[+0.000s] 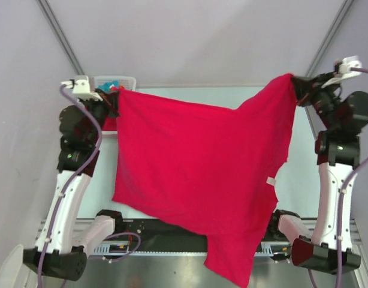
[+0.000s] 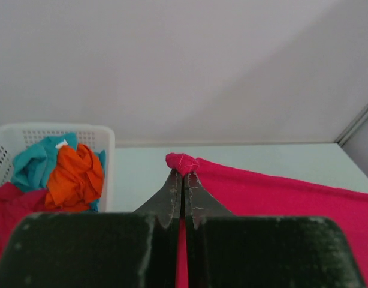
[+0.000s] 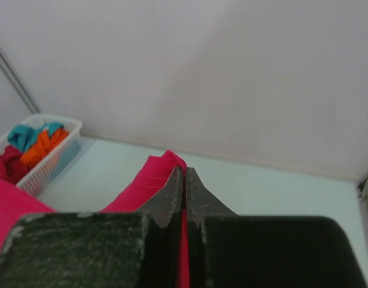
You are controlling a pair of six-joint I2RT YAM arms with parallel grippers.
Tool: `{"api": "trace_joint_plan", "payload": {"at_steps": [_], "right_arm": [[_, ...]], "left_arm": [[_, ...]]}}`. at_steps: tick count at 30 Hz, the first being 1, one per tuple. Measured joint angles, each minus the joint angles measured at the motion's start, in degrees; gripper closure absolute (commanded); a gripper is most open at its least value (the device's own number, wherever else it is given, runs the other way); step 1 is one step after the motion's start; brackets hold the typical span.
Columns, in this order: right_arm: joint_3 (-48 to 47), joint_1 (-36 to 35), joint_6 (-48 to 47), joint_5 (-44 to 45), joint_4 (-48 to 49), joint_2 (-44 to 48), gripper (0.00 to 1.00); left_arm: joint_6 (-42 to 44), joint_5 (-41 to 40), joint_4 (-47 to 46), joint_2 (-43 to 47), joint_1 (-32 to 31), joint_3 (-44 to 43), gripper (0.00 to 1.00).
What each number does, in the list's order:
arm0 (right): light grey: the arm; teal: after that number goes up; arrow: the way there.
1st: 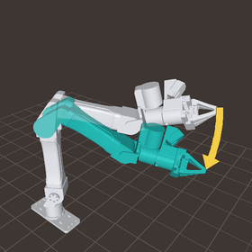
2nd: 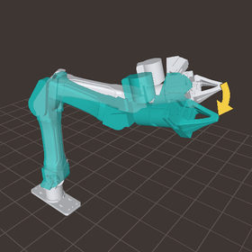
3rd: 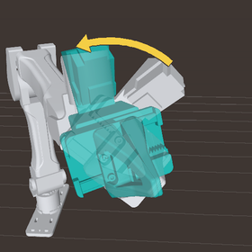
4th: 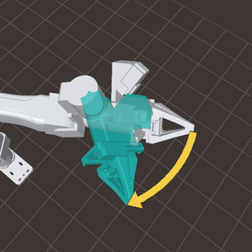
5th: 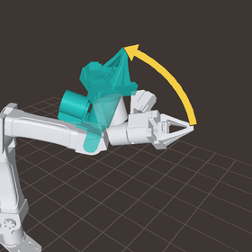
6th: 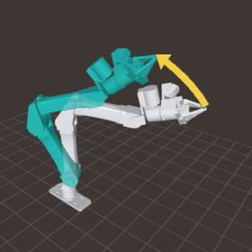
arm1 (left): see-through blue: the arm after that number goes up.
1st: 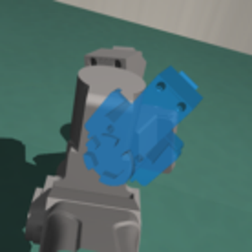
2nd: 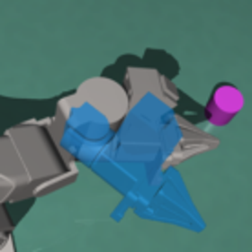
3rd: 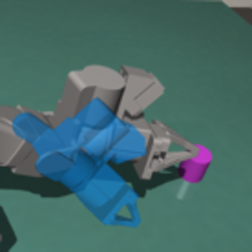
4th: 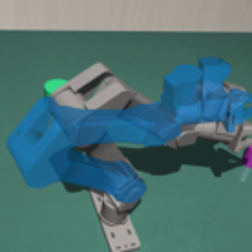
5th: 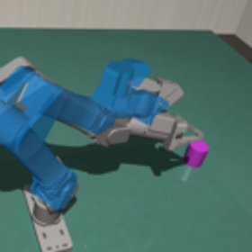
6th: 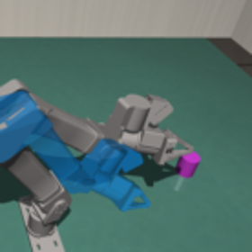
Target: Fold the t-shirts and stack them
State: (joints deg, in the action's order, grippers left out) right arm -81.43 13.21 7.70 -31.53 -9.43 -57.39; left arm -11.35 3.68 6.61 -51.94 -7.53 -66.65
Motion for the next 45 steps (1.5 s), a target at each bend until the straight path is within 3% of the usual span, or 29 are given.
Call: {"api": "trace_joint_plan", "payload": {"at_steps": [5, 12, 19, 24, 32, 45], "right_arm": [[14.6, -7.5, -3.6, 5.2, 7.0, -4.0, 1.00], [15.3, -14.9, -8.9, 11.8, 18.5, -27.1, 1.00], [0.8, -14.6, -10.4, 14.4, 20.2, -52.2, 1.00], [-12.7, -14.4, -11.3, 15.2, 19.8, -63.2, 1.00], [-26.7, -13.8, -12.7, 16.3, 17.0, -71.3, 1.00], [-25.9, -10.5, -11.9, 18.0, 15.5, -72.7, 1.00]], "left_arm": [[-1.7, -0.6, -8.6, -6.5, 0.0, 8.4, 1.00], [-3.6, -0.2, -21.5, -28.4, 0.0, 8.9, 1.00], [-2.4, 0.9, -23.5, -54.5, 0.0, -6.4, 1.00], [-0.3, -0.1, -22.5, -66.1, 0.0, -18.9, 1.00], [2.4, -1.2, -20.8, -75.1, 0.4, -30.4, 1.00], [7.3, -1.5, -15.2, -83.0, 2.3, -39.4, 1.00]]}}
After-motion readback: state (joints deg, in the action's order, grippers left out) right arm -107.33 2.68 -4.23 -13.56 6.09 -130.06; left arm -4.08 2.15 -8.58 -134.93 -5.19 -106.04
